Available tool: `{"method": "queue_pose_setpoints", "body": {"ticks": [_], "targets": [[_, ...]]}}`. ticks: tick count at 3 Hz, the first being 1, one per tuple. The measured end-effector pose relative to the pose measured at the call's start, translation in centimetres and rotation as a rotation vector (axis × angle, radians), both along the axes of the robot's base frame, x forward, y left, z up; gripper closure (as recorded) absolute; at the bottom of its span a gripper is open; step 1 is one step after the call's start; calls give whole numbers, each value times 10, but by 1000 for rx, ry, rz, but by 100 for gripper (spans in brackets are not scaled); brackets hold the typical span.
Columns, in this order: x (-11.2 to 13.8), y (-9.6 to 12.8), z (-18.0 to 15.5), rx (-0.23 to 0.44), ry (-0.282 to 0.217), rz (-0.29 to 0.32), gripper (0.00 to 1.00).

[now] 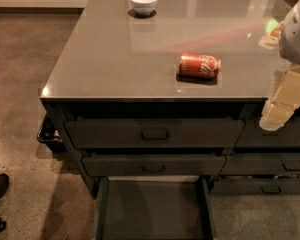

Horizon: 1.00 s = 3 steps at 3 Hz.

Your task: Place coke can into bottom drawer

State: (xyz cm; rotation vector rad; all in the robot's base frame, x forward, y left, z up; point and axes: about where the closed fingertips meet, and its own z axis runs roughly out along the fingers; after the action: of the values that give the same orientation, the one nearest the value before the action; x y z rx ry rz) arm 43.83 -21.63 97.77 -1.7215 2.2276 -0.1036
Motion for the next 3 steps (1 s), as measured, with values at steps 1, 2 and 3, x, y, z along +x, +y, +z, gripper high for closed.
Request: {"method": "queue_pose_setpoints", "body": {"ticks": [1, 2, 3], "targets": [[0, 0, 0, 0, 0, 0, 0], [13, 6, -1, 7, -13, 20, 0], [42, 15, -7, 34, -25, 60, 0]]}}
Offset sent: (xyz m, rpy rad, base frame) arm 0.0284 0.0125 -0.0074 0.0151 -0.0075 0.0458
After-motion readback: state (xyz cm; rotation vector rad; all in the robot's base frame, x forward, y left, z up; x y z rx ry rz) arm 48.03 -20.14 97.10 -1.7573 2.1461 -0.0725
